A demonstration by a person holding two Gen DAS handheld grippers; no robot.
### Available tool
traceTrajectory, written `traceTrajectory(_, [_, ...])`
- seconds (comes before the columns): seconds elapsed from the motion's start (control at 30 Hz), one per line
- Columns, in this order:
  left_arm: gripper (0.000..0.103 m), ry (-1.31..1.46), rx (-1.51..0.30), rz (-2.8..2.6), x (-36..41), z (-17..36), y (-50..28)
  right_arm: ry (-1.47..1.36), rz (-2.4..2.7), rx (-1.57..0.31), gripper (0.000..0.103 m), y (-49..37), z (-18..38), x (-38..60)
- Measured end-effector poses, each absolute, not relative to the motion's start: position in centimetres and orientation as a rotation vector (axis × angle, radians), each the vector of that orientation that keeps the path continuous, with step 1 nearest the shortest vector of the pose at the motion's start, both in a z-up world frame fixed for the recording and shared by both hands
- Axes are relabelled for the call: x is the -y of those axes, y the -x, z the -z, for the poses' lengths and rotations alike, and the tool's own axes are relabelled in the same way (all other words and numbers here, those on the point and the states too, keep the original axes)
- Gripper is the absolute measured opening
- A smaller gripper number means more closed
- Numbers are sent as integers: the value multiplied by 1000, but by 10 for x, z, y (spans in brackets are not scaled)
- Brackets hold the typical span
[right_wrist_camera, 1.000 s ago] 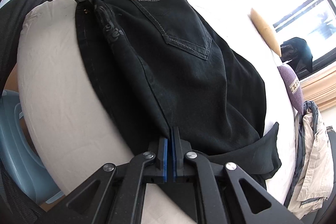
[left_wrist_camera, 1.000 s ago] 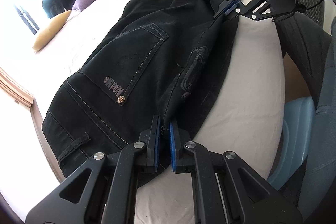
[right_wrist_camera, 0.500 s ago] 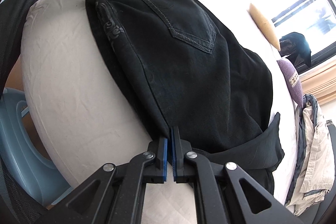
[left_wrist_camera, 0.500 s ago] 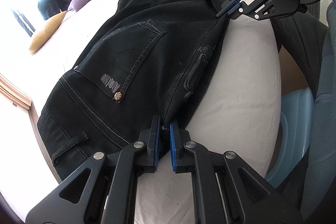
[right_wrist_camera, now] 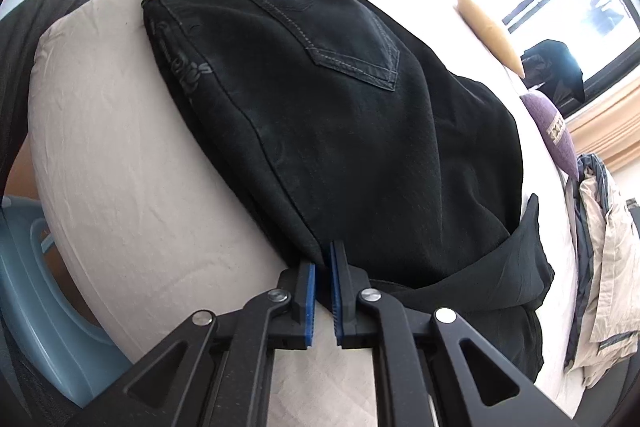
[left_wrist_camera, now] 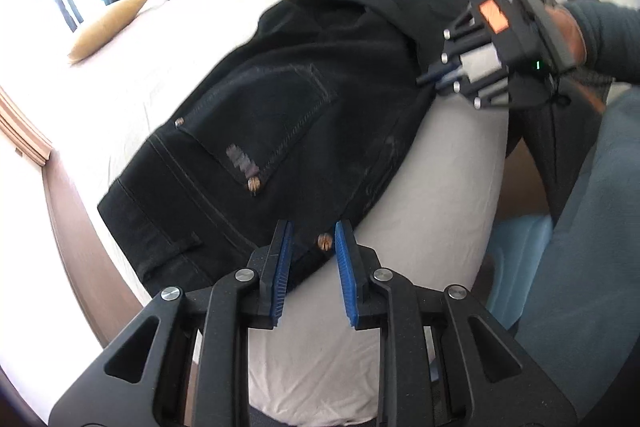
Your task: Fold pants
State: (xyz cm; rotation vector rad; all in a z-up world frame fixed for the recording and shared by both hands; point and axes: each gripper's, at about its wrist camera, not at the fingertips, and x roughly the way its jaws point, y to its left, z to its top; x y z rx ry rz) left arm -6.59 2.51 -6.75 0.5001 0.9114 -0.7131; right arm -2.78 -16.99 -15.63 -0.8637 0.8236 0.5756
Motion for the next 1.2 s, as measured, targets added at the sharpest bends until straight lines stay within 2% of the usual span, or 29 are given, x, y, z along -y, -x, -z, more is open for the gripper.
traceTrajectory(0.07, [21,-436,-876,714,-10,58,50,822,-577,-837,17,24,151,173])
traceTrajectory(0.1, [21,-406,-866,719,0,58,40,795,-581,-846,24,23,148,175])
traceTrajectory(0.13, [21,-381,-865,723,12,61,29,766,-583,-851,36,23,145,178])
traceTrajectory(0.2, [21,-353,-868,726,37,71,12,696,-585,-860,48,22,135,186])
traceTrajectory(0.4, [21,-355,-1050,700,84,140,-16,440,-525,-891,48,5,104,229])
traceTrajectory(0.5, [21,-308,-1045,690,78,136,-15,326,-434,-879,50,-20,81,260])
traceTrajectory(0.57, [21,-282,-1022,685,77,121,-20,263,-358,-861,53,-46,65,280])
traceTrajectory(0.67, [21,-230,-970,698,89,102,-37,173,-227,-822,70,-97,40,304])
traceTrajectory(0.73, [21,-200,-960,692,104,100,-54,116,-141,-808,72,-135,31,317])
traceTrajectory(0.97, [21,-206,-1071,630,146,137,-102,98,5,-951,72,-258,63,320])
traceTrajectory(1.2, [21,-171,-1066,629,146,138,-107,142,121,-1086,72,-319,114,317])
